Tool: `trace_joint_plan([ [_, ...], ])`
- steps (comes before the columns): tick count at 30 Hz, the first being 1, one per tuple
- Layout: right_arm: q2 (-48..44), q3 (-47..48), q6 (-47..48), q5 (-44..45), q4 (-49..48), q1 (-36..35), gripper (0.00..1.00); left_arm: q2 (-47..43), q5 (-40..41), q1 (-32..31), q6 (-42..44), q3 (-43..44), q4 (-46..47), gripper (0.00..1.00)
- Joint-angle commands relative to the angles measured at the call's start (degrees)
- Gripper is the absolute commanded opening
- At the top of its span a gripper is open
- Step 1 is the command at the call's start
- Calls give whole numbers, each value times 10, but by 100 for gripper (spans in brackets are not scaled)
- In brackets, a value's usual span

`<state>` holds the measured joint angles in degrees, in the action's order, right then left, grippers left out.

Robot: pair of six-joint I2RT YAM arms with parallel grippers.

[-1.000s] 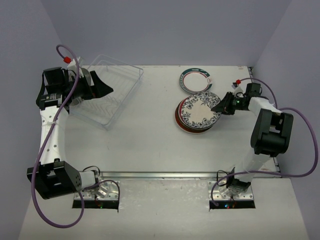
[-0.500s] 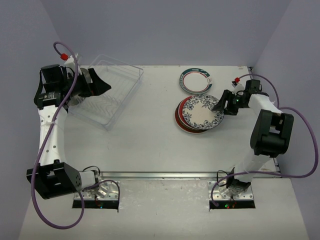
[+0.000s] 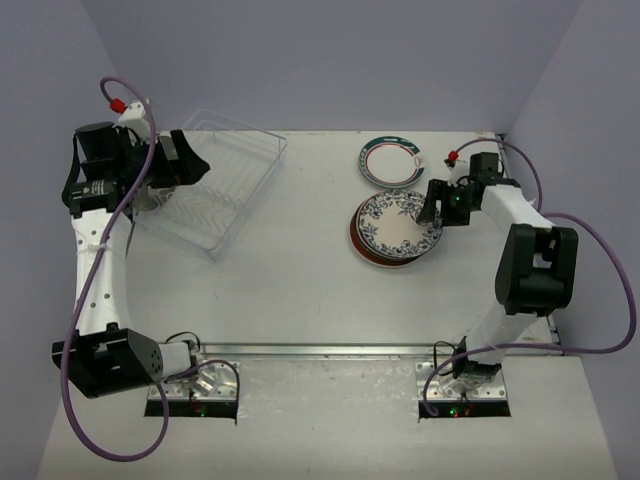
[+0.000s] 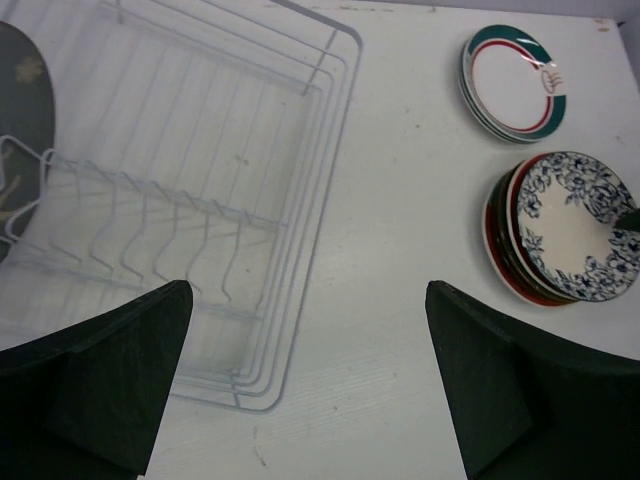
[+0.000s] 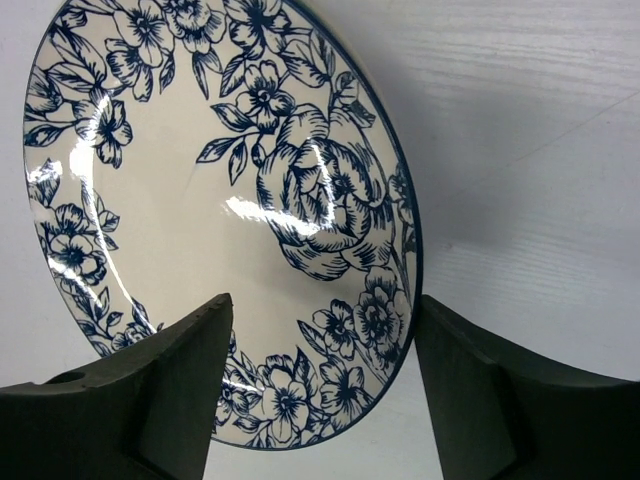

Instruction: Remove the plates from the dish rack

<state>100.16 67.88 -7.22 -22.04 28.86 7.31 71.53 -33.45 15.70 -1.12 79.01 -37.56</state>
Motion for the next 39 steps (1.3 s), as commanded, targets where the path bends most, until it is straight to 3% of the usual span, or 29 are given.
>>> trace_joint_plan([
  [1, -12, 34, 7, 18, 2, -13, 74, 10, 127, -3, 59, 69, -2, 100],
  [4, -19, 41, 9, 21, 12, -16, 76, 45, 191, -3, 87, 118, -33, 100],
  [5, -23, 44, 12, 26, 15, -16, 82, 59, 214, -3, 108, 135, -53, 100],
  [8, -40, 50, 23, 43, 18, -17, 87, 102, 236, -2, 163, 182, -87, 99],
  [11, -66, 55, 44, 75, 12, -18, 99, 141, 264, 1, 233, 212, -94, 89],
  [15, -106, 55, 66, 101, -6, -18, 99, 187, 298, 4, 290, 249, -106, 77],
  [24, -190, -3, 68, 65, -36, -19, 99, 340, 332, 24, 359, 377, -128, 82],
  [30, -225, -42, 63, 24, -46, -19, 99, 385, 320, 31, 407, 362, -96, 84],
  [39, -251, -64, 59, 8, -46, -19, 99, 453, 256, 31, 411, 360, -122, 69],
])
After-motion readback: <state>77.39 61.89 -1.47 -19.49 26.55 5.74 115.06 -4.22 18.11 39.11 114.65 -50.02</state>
